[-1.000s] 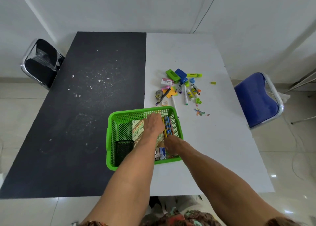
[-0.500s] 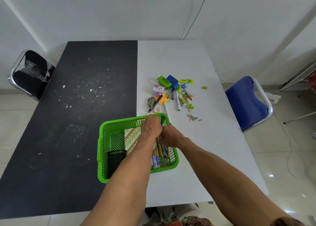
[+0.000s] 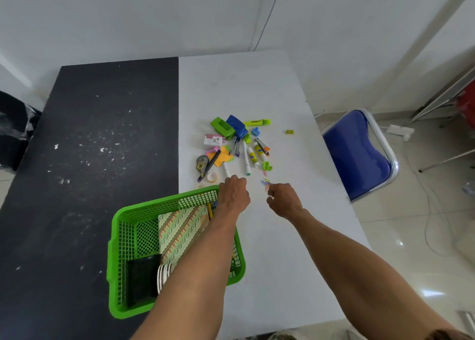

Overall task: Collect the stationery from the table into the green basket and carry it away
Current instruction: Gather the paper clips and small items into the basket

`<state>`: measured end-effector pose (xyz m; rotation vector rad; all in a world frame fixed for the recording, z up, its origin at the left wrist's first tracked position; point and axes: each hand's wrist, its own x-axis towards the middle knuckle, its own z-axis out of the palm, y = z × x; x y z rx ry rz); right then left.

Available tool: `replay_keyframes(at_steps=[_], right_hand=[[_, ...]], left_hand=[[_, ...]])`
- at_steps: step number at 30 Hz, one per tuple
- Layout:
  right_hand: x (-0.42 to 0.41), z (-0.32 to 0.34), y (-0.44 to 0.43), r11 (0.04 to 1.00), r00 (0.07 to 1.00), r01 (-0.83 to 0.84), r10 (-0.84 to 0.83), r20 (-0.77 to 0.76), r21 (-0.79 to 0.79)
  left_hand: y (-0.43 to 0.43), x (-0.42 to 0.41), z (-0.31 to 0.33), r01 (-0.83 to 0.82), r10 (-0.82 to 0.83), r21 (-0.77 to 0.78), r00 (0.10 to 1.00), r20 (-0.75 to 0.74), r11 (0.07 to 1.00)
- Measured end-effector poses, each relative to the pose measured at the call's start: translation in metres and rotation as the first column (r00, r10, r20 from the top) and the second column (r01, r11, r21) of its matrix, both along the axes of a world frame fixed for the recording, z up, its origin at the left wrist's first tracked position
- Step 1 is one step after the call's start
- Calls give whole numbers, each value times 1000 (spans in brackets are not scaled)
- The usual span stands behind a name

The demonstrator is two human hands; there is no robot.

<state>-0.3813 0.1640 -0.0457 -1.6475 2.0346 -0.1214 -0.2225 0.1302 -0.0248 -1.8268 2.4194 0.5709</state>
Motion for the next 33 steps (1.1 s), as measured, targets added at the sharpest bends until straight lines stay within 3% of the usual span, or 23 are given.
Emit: replay_keyframes(at_steps=[3, 8, 13, 17, 26, 33], right_hand=[[-29, -18, -13, 997, 996, 65, -62, -59, 48], [-54, -36, -28, 995, 993, 39, -28, -116, 94], [-61, -49, -35, 996, 986, -19, 33, -161, 88], [-60, -50, -36, 994, 972, -60, 80, -220, 95], [-53, -45, -34, 993, 979, 21, 4, -205, 117], [-35, -25, -30, 997, 985, 63, -55, -164, 46]], left_hand=[[-12, -12, -12, -9, 8, 5, 995, 104, 1000], [-24, -11, -23, -176, 181, -45, 950, 255, 983], [-26, -6, -24, -379, 318, 99, 871, 374, 920], [-22, -9, -25, -381, 292, 140, 857, 425, 914], [-24, -9, -23, -380, 317, 117, 877, 360, 918], [-19, 1, -14, -355, 319, 104, 912, 259, 929]])
